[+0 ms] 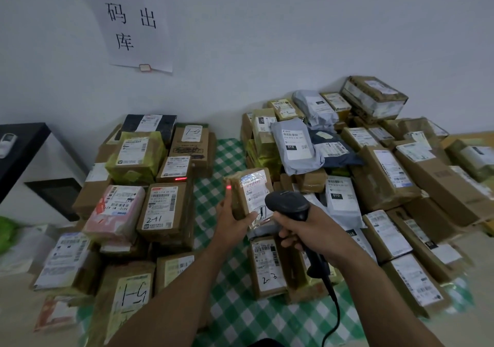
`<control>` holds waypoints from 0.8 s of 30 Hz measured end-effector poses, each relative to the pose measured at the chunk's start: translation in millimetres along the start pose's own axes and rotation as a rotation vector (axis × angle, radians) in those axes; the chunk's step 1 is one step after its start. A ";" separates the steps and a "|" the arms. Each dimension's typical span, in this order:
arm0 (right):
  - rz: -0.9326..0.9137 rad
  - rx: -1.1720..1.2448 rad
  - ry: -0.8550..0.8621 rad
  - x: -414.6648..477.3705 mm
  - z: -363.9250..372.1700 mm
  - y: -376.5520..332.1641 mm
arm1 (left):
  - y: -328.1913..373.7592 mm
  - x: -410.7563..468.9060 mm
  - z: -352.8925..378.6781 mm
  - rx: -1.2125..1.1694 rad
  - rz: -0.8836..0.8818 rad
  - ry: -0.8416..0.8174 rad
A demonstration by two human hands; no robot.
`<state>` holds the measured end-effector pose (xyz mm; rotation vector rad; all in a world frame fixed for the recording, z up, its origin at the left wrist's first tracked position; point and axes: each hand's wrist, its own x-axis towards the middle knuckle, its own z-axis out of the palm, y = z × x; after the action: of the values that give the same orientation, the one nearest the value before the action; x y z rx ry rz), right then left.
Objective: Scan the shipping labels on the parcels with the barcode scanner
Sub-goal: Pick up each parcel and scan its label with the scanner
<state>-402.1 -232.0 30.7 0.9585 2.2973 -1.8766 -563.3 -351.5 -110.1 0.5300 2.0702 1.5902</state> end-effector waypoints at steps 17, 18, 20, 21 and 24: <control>-0.089 0.000 -0.030 78.8 -3.1 -48.5 | 60.3 68.6 -45.8 -0.261 -0.042 0.171; -0.094 -0.007 -0.033 91.4 -1.5 -56.1 | 72.5 84.3 -55.4 -0.233 -0.041 0.191; -0.107 -0.016 -0.028 119.6 1.4 -69.7 | 94.2 119.5 -74.5 -0.177 -0.056 0.208; -0.108 -0.019 -0.024 132.6 3.0 -76.6 | 102.0 137.0 -84.7 -0.153 -0.063 0.217; -0.110 -0.040 -0.053 173.2 7.2 -94.6 | 105.3 191.5 -114.0 -0.066 -0.097 0.229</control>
<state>-589.3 -170.7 44.8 0.7833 2.3936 -1.8625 -783.5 -305.9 -9.2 0.2281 2.1615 1.7231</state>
